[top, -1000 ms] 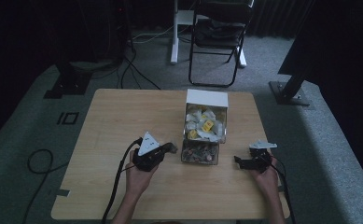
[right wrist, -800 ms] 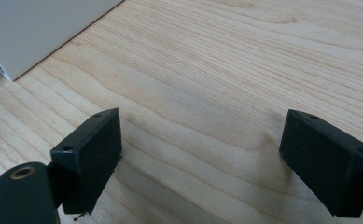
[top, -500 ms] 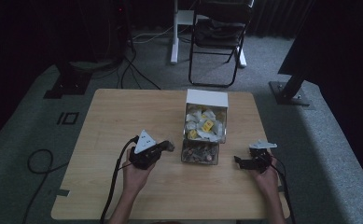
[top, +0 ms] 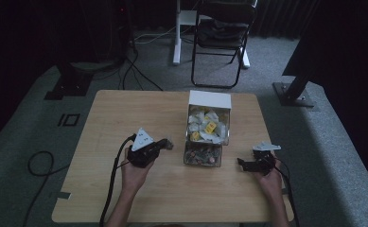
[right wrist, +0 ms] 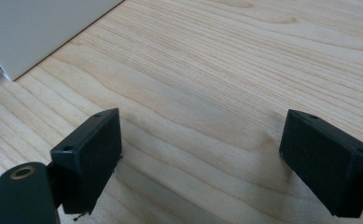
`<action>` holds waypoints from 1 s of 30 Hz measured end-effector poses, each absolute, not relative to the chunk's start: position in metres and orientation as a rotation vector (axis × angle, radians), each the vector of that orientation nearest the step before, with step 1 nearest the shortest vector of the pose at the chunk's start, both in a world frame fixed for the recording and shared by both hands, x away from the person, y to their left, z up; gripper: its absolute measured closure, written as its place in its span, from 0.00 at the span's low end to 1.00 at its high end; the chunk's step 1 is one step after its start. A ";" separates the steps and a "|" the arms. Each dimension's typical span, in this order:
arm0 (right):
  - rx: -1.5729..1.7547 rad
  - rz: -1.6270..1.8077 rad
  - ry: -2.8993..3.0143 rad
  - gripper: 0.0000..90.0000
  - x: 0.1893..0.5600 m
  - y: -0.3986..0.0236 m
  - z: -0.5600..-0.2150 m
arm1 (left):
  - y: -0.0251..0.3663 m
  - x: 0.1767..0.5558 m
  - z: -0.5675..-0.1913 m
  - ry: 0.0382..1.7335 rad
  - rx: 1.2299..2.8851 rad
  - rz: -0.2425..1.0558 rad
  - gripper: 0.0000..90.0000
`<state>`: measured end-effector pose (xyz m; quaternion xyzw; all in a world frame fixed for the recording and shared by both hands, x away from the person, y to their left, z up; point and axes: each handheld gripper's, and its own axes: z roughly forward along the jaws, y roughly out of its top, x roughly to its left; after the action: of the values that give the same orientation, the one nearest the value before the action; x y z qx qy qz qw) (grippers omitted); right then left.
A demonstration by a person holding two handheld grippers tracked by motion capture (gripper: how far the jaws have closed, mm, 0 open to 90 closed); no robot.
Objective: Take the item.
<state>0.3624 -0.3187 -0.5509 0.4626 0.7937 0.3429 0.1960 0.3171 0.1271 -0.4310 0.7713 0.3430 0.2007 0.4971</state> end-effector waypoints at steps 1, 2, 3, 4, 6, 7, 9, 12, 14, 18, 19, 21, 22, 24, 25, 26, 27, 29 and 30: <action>1.296 0.960 2.224 0.14 0.362 -0.319 -0.551 | 0.127 0.318 -0.431 0.831 1.866 0.486 1.00; 1.296 0.961 2.224 0.14 0.362 -0.319 -0.551 | 0.128 0.319 -0.431 0.833 1.866 0.485 1.00; 1.296 0.960 2.224 0.14 0.362 -0.319 -0.551 | 0.128 0.320 -0.431 0.835 1.867 0.487 1.00; 1.296 0.960 2.224 0.14 0.362 -0.319 -0.551 | 0.129 0.321 -0.431 0.838 1.862 0.487 1.00; 1.296 0.960 2.223 0.14 0.362 -0.319 -0.551 | 0.129 0.322 -0.431 0.842 1.861 0.488 1.00; 1.297 0.961 2.224 0.14 0.362 -0.319 -0.551 | 0.130 0.323 -0.431 0.845 1.862 0.491 1.00; 1.296 0.961 2.224 0.14 0.362 -0.319 -0.551 | 0.131 0.325 -0.431 0.847 1.863 0.495 1.00; 1.297 0.960 2.224 0.14 0.362 -0.319 -0.551 | 0.131 0.328 -0.429 0.847 1.867 0.501 1.00; 1.297 0.960 2.224 0.14 0.362 -0.319 -0.551 | 0.132 0.329 -0.427 0.847 1.865 0.501 1.00; 1.297 0.961 2.223 0.14 0.362 -0.319 -0.551 | 0.132 0.331 -0.424 0.848 1.860 0.506 1.00; 1.297 0.961 2.224 0.14 0.362 -0.319 -0.551 | 0.132 0.331 -0.424 0.848 1.861 0.506 1.00; 1.296 0.960 2.223 0.14 0.362 -0.319 -0.551 | 0.133 0.333 -0.423 0.850 1.857 0.505 1.00; 1.296 0.961 2.223 0.14 0.362 -0.319 -0.551 | 0.134 0.333 -0.422 0.853 1.853 0.505 1.00; 1.296 0.961 2.224 0.14 0.362 -0.319 -0.551 | 0.134 0.334 -0.422 0.855 1.852 0.505 1.00; 1.296 0.961 2.224 0.14 0.362 -0.319 -0.551 | 0.134 0.335 -0.422 0.857 1.850 0.505 1.00; 1.296 0.961 2.223 0.14 0.362 -0.319 -0.551 | 0.134 0.337 -0.423 0.861 1.849 0.509 1.00; 1.297 0.961 2.223 0.14 0.362 -0.319 -0.551 | 0.134 0.338 -0.423 0.864 1.848 0.511 1.00; 1.296 0.961 2.224 0.14 0.362 -0.319 -0.551 | 0.135 0.340 -0.423 0.870 1.844 0.515 1.00; 1.296 0.960 2.224 0.14 0.362 -0.319 -0.551 | 0.135 0.341 -0.423 0.873 1.840 0.514 1.00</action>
<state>0.3624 -0.3187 -0.5509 0.4627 0.7937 0.3429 0.1960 0.3407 0.1351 -0.4227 0.7600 0.3607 0.2122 0.4972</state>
